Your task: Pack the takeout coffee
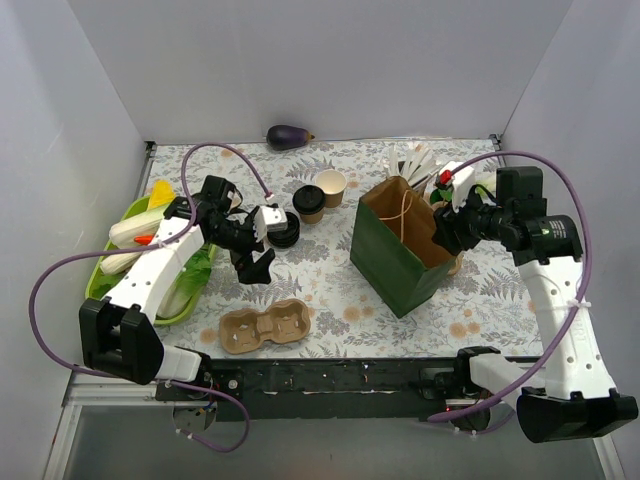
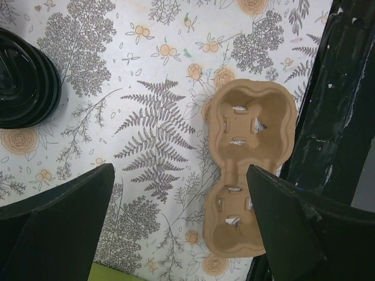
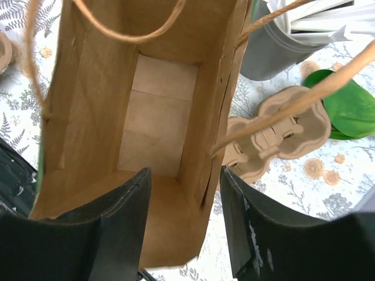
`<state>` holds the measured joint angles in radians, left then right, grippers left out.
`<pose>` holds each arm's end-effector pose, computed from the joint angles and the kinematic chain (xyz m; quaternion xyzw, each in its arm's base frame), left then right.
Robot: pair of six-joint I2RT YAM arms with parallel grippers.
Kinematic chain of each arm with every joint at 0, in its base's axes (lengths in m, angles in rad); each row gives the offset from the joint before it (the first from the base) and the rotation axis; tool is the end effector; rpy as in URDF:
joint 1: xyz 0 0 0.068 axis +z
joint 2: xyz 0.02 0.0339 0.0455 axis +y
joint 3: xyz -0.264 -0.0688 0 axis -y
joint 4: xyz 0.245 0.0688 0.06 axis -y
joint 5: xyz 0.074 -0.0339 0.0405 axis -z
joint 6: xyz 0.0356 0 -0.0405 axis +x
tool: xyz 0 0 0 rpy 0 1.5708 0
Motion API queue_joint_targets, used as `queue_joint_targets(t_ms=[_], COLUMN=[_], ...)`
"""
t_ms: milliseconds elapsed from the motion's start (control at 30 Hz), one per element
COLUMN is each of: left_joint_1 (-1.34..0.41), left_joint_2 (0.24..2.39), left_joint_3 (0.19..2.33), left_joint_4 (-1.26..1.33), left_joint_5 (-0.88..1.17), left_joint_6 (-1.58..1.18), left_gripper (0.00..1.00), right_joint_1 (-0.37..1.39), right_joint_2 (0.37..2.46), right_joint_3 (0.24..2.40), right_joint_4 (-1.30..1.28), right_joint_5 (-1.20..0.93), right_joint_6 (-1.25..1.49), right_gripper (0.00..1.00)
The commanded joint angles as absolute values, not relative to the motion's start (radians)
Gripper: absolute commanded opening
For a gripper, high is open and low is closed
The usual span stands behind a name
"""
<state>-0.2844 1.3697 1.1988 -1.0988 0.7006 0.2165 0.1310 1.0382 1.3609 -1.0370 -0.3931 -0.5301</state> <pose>0.2325 -0.0919 0.2930 0.2800 0.8869 -0.3439 0.1293 0.1767 0.0370 0.4055 -0.3663 0.8176 0.0934 0.4344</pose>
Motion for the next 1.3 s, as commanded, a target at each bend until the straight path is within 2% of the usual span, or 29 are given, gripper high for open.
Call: queue_joint_targets(t_ms=[0, 167, 267, 300, 400, 533, 567, 600, 633, 933, 1100, 1267], left_joint_1=[-0.302, -0.313, -0.322, -0.327, -0.327, -0.327, -0.328, -0.330, -0.331, -0.341, -0.350, -0.353], left_joint_2=[1.339, 1.309, 1.270, 1.261, 1.230, 1.209, 1.209, 1.210, 1.210, 1.187, 1.169, 1.186], left_joint_3=[1.180, 1.160, 1.125, 1.114, 1.085, 1.063, 1.060, 1.051, 1.042, 0.928, 0.874, 0.859], left_joint_4=[-1.057, -1.032, -1.051, -1.055, -1.086, -1.106, -1.118, -1.124, -1.130, -1.197, -1.131, -1.074], left_joint_5=[0.666, 0.664, 0.649, 0.638, 0.614, 0.598, 0.598, 0.598, 0.595, 0.597, 0.580, 0.618], left_joint_6=[0.203, 0.153, 0.185, 0.198, 0.241, 0.282, 0.294, 0.317, 0.330, 0.420, 0.439, 0.440], left_gripper=[0.98, 0.98, 0.98, 0.98, 0.98, 0.98, 0.98, 0.98, 0.98, 0.94, 0.93, 0.84], right_joint_1=[0.130, 0.129, 0.121, 0.121, 0.120, 0.118, 0.120, 0.118, 0.118, 0.120, 0.118, 0.117], right_joint_2=[1.034, 1.078, 1.095, 1.097, 1.101, 1.112, 1.103, 1.098, 1.094, 1.078, 1.072, 1.077], right_joint_3=[1.299, 1.279, 1.279, 1.278, 1.269, 1.250, 1.246, 1.240, 1.232, 1.212, 1.190, 1.195], right_joint_4=[-0.887, -0.787, -0.764, -0.761, -0.764, -0.795, -0.793, -0.789, -0.782, -0.749, -0.735, -0.730], right_joint_5=[-0.448, -0.414, -0.411, -0.422, -0.430, -0.414, -0.419, -0.426, -0.429, -0.426, -0.429, -0.423], right_joint_6=[-0.474, -0.442, -0.434, -0.434, -0.430, -0.422, -0.420, -0.420, -0.417, -0.367, -0.350, -0.348], right_gripper=[0.59, 0.54, 0.45, 0.38, 0.28, 0.25, 0.22, 0.09, 0.02, 0.01, 0.01, 0.01])
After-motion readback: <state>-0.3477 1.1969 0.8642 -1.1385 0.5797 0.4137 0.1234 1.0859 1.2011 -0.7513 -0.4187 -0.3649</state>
